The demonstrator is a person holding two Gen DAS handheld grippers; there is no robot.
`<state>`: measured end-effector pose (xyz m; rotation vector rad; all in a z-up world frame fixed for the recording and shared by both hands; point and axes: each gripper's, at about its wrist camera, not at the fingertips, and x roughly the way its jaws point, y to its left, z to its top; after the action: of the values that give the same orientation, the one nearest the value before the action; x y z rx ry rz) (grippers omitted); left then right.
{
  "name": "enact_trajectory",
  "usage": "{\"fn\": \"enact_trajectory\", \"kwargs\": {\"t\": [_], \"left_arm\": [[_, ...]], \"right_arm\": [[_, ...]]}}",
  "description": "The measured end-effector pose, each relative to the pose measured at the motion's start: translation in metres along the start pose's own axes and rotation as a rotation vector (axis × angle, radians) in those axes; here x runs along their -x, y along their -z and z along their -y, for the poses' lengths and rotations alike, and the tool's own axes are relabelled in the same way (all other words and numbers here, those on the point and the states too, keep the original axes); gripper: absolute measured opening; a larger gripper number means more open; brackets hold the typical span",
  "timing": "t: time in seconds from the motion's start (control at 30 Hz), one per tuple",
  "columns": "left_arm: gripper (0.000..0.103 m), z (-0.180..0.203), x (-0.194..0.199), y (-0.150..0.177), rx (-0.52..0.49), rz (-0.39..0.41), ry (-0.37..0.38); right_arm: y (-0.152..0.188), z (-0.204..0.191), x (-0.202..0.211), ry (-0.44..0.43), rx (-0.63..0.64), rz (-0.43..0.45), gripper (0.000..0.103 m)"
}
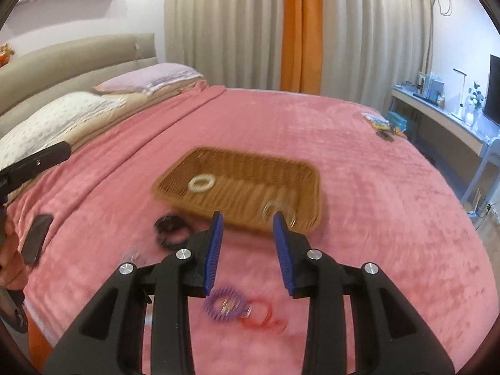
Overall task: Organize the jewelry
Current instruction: 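Grasp the crystal hair clip with the left tool while the right tool grasps the blue plastic piece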
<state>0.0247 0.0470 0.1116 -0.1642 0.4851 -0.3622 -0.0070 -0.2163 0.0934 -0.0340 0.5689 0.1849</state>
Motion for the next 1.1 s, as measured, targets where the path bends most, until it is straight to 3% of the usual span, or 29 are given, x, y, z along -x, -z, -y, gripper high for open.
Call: {"fn": "enact_trajectory", "kwargs": {"t": [0.23, 0.43, 0.6, 0.9, 1.1], "left_arm": [[0.050, -0.032, -0.020, 0.056, 0.052, -0.144, -0.077], [0.049, -0.063, -0.057, 0.090, 0.100, -0.302, -0.063], [0.049, -0.072, -0.073, 0.106, 0.126, -0.348, -0.039], [0.049, -0.077, -0.108, 0.107, 0.205, -0.429, 0.036], [0.049, -0.059, -0.119, 0.112, 0.121, -0.466, -0.011]], "right_arm": [[0.071, -0.037, -0.014, -0.104, -0.002, -0.128, 0.030], [0.105, -0.063, -0.028, -0.185, 0.061, -0.200, 0.030], [0.115, -0.071, -0.038, -0.209, 0.101, -0.238, 0.030], [0.120, -0.070, -0.052, -0.311, 0.063, -0.322, 0.030], [0.124, -0.089, -0.050, -0.293, 0.127, -0.312, 0.030]]}}
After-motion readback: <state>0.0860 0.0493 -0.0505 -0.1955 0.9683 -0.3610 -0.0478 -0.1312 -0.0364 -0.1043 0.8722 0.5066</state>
